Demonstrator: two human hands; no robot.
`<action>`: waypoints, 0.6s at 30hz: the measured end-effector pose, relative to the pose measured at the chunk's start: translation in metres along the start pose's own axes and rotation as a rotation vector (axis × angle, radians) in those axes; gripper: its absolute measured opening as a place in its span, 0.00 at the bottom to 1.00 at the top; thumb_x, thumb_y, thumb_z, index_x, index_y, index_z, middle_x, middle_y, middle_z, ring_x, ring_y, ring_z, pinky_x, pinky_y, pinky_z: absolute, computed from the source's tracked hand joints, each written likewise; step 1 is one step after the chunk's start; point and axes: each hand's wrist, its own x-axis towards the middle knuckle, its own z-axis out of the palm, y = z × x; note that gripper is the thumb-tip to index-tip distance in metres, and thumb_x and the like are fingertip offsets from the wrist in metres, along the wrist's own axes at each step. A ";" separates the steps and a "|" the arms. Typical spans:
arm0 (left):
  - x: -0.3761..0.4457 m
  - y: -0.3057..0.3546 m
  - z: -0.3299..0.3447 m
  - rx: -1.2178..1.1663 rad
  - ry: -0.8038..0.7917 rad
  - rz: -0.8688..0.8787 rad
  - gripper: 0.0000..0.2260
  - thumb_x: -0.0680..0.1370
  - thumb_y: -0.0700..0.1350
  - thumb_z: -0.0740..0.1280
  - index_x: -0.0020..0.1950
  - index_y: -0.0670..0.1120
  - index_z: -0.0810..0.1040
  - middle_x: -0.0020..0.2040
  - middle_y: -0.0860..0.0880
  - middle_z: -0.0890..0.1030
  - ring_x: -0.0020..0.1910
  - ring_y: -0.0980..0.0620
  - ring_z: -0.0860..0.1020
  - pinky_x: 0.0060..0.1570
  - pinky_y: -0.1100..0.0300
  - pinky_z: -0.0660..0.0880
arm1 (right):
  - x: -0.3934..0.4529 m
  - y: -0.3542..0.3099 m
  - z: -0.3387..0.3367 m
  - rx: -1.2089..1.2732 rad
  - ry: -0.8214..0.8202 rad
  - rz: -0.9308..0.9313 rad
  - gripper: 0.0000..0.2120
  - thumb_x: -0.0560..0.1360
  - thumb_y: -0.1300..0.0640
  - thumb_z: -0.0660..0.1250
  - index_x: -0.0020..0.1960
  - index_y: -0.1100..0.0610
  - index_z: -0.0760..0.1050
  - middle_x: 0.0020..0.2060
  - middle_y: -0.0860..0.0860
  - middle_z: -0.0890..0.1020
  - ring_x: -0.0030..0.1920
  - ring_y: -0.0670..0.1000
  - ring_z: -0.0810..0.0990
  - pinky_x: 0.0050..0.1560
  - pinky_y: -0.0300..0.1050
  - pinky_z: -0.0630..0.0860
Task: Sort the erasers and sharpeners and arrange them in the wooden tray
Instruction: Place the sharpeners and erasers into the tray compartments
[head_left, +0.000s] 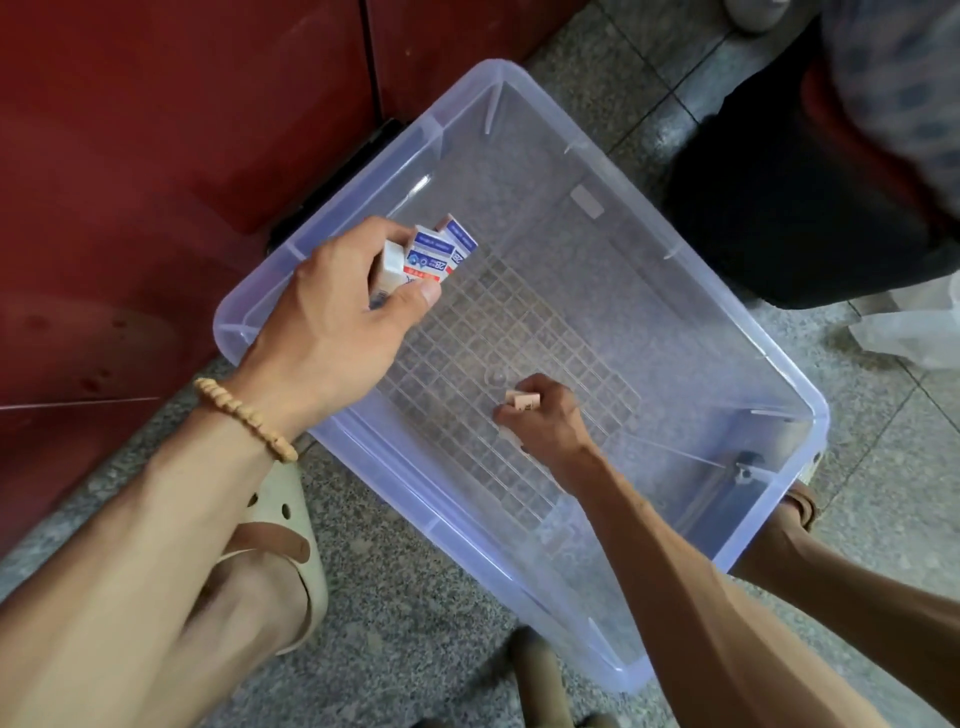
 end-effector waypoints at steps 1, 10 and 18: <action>-0.002 0.004 -0.002 -0.088 -0.015 -0.053 0.10 0.79 0.42 0.68 0.59 0.48 0.76 0.44 0.52 0.83 0.39 0.59 0.82 0.42 0.61 0.81 | -0.007 -0.015 -0.003 0.061 -0.044 -0.027 0.10 0.72 0.63 0.74 0.42 0.54 0.73 0.31 0.50 0.76 0.30 0.48 0.74 0.27 0.39 0.69; -0.050 0.058 -0.049 -0.621 -0.008 -0.254 0.05 0.80 0.38 0.64 0.55 0.42 0.77 0.44 0.43 0.81 0.35 0.49 0.84 0.35 0.64 0.80 | -0.098 -0.159 -0.045 0.416 -0.463 -0.261 0.13 0.65 0.53 0.74 0.43 0.56 0.74 0.28 0.49 0.76 0.29 0.47 0.71 0.25 0.38 0.61; -0.096 0.114 -0.086 -0.672 0.008 -0.139 0.09 0.77 0.37 0.67 0.57 0.43 0.77 0.45 0.44 0.85 0.37 0.49 0.84 0.29 0.66 0.76 | -0.169 -0.223 -0.067 0.210 -0.545 -0.461 0.04 0.77 0.56 0.69 0.48 0.56 0.76 0.32 0.50 0.76 0.29 0.45 0.72 0.27 0.39 0.63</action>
